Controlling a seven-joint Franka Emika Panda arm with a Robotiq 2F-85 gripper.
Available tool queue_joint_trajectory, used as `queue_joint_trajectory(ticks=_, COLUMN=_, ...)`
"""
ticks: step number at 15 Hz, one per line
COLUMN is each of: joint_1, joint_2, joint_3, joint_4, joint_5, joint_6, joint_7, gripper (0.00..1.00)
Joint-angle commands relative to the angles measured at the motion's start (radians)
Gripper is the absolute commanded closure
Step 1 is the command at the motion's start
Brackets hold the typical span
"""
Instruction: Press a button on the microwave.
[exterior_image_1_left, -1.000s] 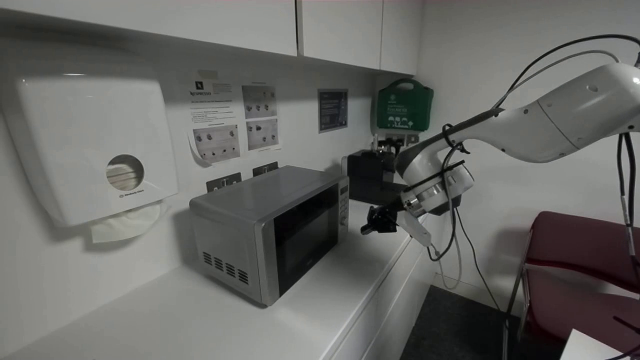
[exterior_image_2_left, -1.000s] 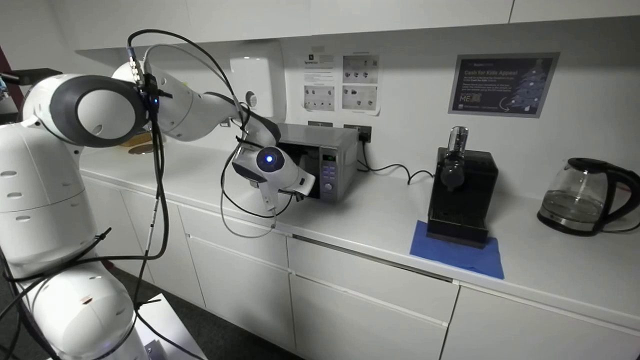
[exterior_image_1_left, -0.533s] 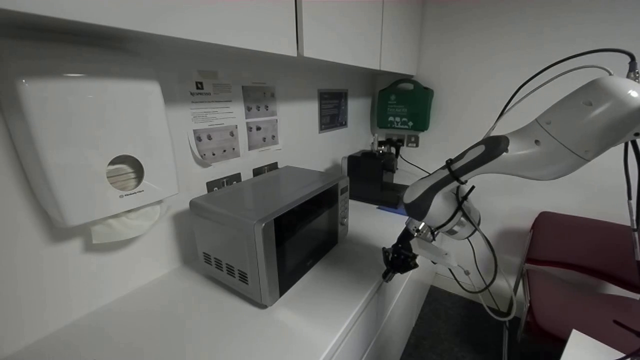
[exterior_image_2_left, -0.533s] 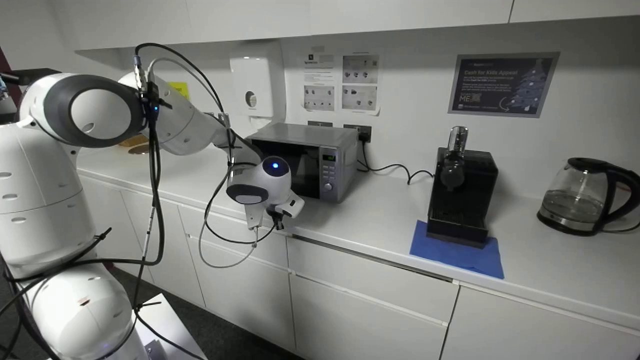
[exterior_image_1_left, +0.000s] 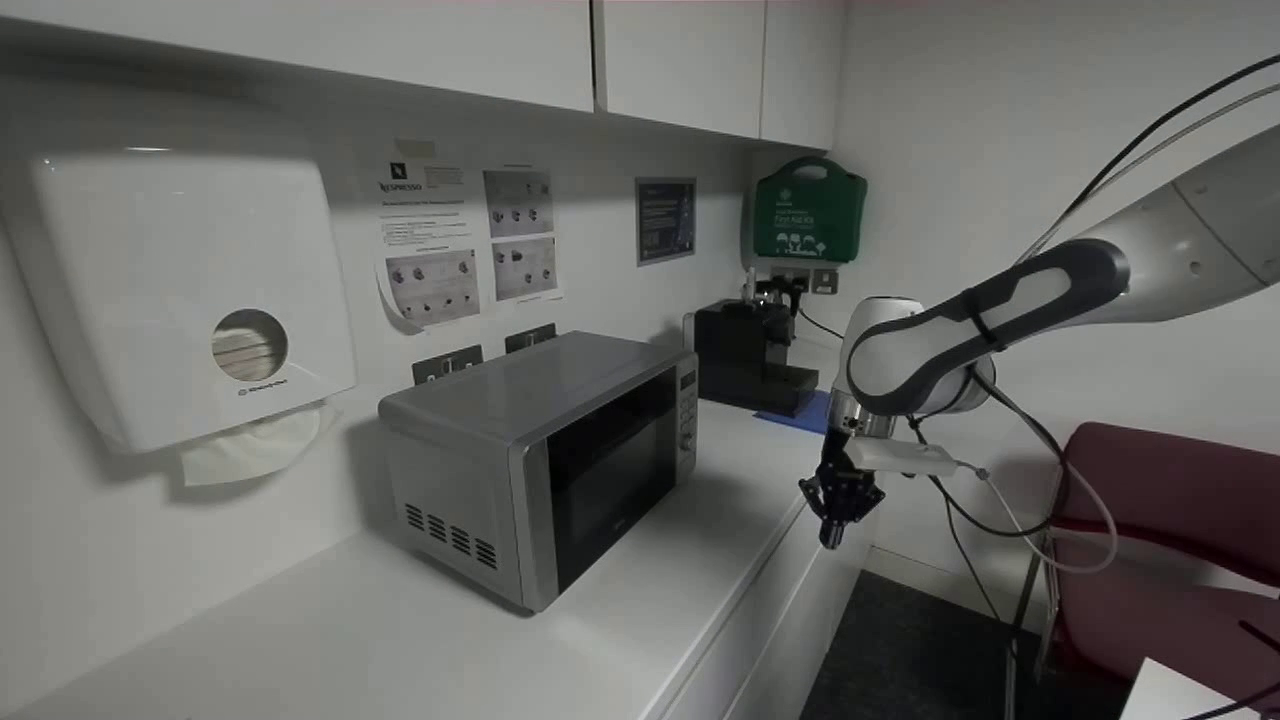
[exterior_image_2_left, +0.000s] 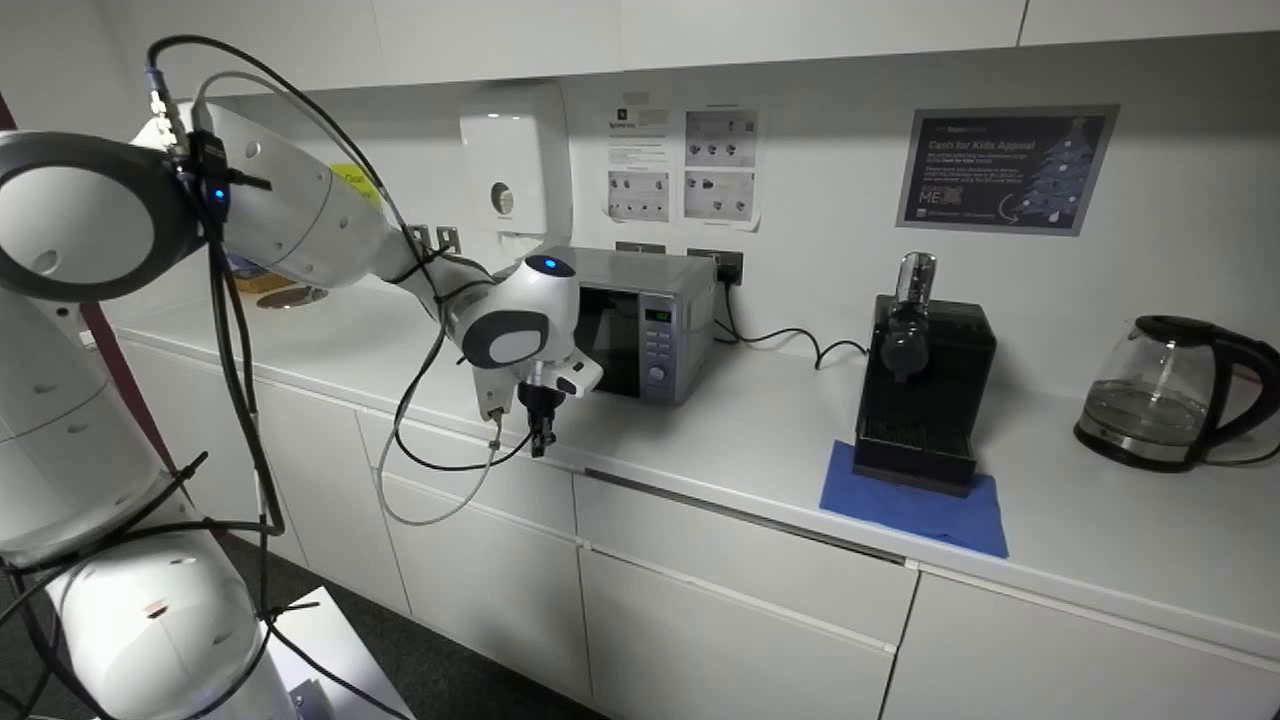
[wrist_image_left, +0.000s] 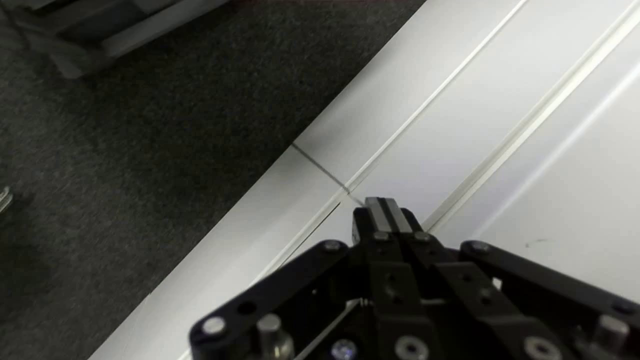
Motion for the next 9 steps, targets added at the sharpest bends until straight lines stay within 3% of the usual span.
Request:
queue_joint_trajectory(ticks=1, joint_1=-0.055, joint_2=-0.102, joint_3=0.019, joint_4=-0.022, joint_5=-0.228, joint_6=0.037, joint_7=0.079, gripper=1.00)
queue_joint_trajectory(ticks=2, joint_1=-0.065, joint_2=-0.125, joint_3=0.026, joint_4=-0.031, joint_5=-0.286, joint_6=0.059, joint_7=0.104, gripper=1.00)
queue_joint_trajectory(ticks=3, joint_1=-0.078, joint_2=-0.140, joint_3=0.034, joint_4=-0.039, joint_5=-0.343, joint_6=0.086, joint_7=0.131, gripper=0.75)
queue_joint_trajectory(ticks=5, joint_1=-0.098, joint_2=-0.163, joint_3=0.051, joint_4=-0.059, joint_5=-0.420, joint_6=0.154, joint_7=0.202, gripper=0.68)
queue_joint_trajectory(ticks=7, joint_1=-0.091, joint_2=-0.171, joint_3=0.051, joint_4=-0.071, joint_5=-0.371, joint_6=0.184, joint_7=0.219, gripper=0.53)
queue_joint_trajectory(ticks=8, joint_1=-0.078, joint_2=-0.168, joint_3=0.050, joint_4=-0.091, joint_5=-0.311, joint_6=0.259, joint_7=0.237, gripper=0.45)
queue_joint_trajectory(ticks=9, joint_1=-0.089, joint_2=-0.132, joint_3=0.052, joint_4=-0.034, joint_5=-0.346, joint_6=0.169, joint_7=0.196, gripper=0.37)
